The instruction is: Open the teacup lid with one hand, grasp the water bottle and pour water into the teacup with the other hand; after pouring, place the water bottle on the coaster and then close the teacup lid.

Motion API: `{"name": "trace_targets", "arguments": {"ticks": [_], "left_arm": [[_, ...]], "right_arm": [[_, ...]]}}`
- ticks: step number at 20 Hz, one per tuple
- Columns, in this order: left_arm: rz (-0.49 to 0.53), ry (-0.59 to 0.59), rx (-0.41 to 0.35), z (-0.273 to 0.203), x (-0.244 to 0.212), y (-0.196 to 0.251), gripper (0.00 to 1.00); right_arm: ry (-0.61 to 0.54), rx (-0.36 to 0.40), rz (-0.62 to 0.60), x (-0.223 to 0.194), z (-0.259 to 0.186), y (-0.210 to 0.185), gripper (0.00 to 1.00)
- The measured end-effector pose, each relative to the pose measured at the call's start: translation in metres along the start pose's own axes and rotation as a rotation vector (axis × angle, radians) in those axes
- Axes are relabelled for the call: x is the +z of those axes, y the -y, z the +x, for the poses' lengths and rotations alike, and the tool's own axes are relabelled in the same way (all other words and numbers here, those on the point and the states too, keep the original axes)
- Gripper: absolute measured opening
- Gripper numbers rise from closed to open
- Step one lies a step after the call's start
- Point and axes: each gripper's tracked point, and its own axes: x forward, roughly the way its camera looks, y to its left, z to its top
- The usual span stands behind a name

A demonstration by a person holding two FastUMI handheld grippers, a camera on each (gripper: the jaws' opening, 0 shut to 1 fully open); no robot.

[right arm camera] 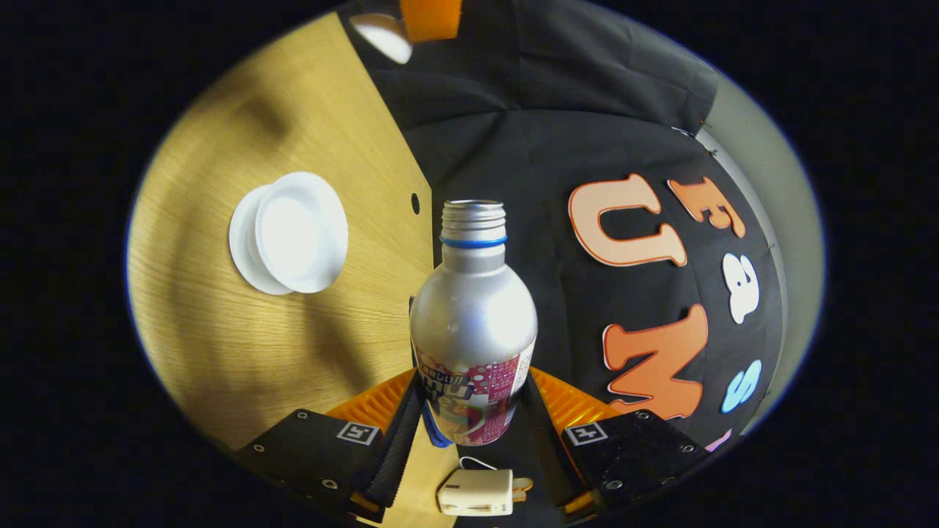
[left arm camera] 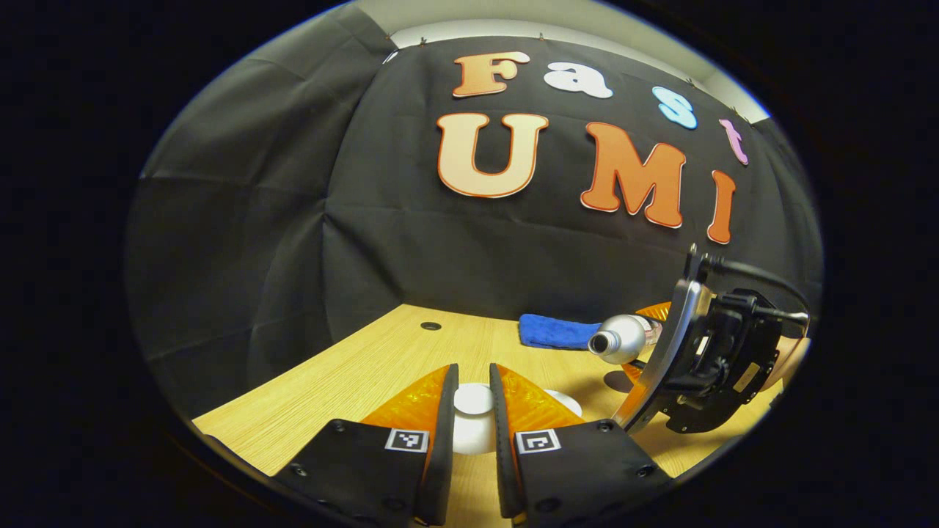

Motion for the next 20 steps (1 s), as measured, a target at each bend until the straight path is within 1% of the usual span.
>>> {"name": "trace_targets", "arguments": {"ticks": [4, 7, 11, 17, 20], "left_arm": [[0.027, 0.019, -0.036, 0.008, 0.013, 0.025, 0.3], [0.048, 0.028, -0.064, 0.014, 0.018, 0.044, 0.29], [0.062, 0.026, -0.094, 0.023, 0.02, 0.065, 0.29], [0.077, -0.008, -0.121, 0.042, 0.003, 0.087, 0.29], [0.076, -0.036, -0.129, 0.053, -0.011, 0.093, 0.29]], "right_arm": [[-0.005, -0.028, 0.148, -0.01, -0.009, 0.026, 0.77], [-0.01, -0.011, 0.3, -0.019, -0.013, 0.036, 0.77], [-0.019, -0.009, 0.437, -0.033, -0.017, 0.052, 0.77], [-0.031, 0.015, 0.671, -0.056, -0.015, 0.057, 0.77], [-0.012, 0.037, 0.771, -0.06, -0.015, 0.056, 0.77]]}}
